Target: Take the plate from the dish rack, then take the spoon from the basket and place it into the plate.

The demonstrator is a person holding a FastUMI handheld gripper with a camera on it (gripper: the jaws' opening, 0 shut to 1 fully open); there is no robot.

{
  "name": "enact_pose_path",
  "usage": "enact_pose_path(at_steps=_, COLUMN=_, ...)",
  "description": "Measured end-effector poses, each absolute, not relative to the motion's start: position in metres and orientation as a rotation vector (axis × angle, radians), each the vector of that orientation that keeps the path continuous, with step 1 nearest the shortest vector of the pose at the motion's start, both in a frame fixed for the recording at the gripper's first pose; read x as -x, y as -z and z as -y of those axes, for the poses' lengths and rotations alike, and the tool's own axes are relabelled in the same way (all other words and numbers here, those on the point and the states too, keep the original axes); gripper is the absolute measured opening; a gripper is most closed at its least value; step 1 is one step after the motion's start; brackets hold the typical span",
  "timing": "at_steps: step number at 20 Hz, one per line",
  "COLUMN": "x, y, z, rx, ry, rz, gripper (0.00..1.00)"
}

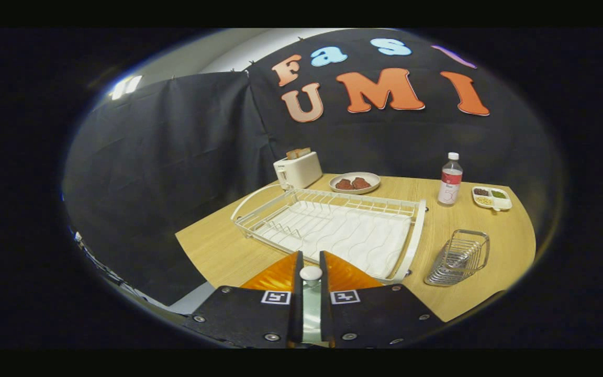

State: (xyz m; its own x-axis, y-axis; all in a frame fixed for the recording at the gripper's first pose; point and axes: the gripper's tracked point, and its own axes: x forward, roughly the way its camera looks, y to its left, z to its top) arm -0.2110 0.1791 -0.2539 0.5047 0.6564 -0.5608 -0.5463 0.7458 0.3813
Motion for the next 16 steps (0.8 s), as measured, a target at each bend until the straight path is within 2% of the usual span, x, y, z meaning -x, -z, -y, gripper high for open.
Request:
enact_pose_path(at_steps=6, x=0.220, y=0.270, z=-0.160, rx=-0.187, ry=-0.706, rz=-0.782, gripper=0.14)
enact_pose_path(at_steps=16, x=0.252, y=0.310, z=-0.126, rx=-0.256, ry=-0.656, rz=-0.948, gripper=0.17)
